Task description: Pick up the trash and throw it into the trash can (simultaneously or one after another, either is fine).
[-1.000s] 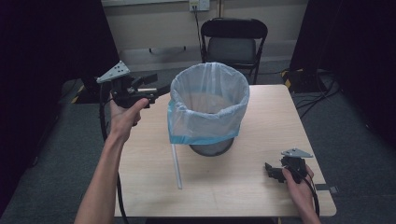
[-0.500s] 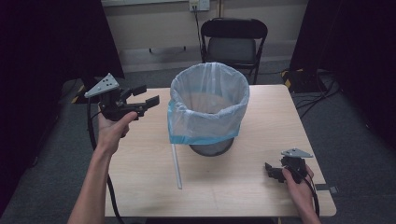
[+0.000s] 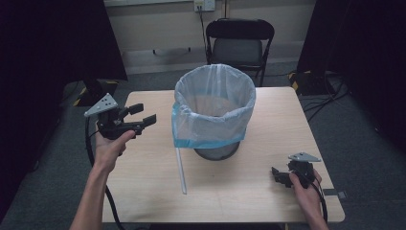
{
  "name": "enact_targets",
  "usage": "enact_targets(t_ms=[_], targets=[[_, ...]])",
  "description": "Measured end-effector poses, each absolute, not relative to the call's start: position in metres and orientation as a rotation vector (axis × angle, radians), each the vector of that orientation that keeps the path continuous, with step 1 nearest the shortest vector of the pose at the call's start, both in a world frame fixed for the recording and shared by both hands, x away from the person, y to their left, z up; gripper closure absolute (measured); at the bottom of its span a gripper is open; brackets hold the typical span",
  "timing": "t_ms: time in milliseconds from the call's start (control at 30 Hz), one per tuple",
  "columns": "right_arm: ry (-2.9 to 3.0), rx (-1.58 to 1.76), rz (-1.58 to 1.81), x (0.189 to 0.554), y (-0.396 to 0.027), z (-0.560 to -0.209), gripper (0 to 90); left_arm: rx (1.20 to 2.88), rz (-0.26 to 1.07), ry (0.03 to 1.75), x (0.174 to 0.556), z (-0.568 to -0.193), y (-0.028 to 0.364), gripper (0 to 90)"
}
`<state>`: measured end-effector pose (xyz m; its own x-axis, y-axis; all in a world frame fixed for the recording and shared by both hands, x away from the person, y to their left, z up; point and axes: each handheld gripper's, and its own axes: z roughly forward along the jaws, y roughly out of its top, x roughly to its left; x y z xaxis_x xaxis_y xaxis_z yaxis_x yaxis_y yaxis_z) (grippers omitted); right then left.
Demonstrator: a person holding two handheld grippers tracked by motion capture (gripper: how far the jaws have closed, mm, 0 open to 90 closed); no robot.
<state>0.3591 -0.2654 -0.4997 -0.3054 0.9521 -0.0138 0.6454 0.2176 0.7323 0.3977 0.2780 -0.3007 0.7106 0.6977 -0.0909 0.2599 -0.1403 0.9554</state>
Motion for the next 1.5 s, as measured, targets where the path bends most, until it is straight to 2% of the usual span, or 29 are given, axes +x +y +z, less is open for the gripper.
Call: enact_targets(t_ms=[500, 800, 1300, 1500], targets=[[2.031, 1.472, 0.873, 0.359, -0.265, -0.5, 11.0, 1.854, 0.357, 0.908, 0.375, -0.383, 0.286, 25.3], [2.031, 1.474, 0.873, 0.359, -0.265, -0.5, 11.1, 1.914, 0.322, 0.95, 0.368, -0.41, 0.276, 24.1], [2.031, 1.472, 0.873, 0.359, -0.265, -0.5, 11.0, 2.08, 0.2, 0.959, 0.368, -0.463, 0.227, 22.8], [2.031, 1.474, 0.873, 0.359, -0.265, -0.5, 11.0, 2.152, 0.216, 0.963, 0.375, -0.473, 0.212, 22.9]])
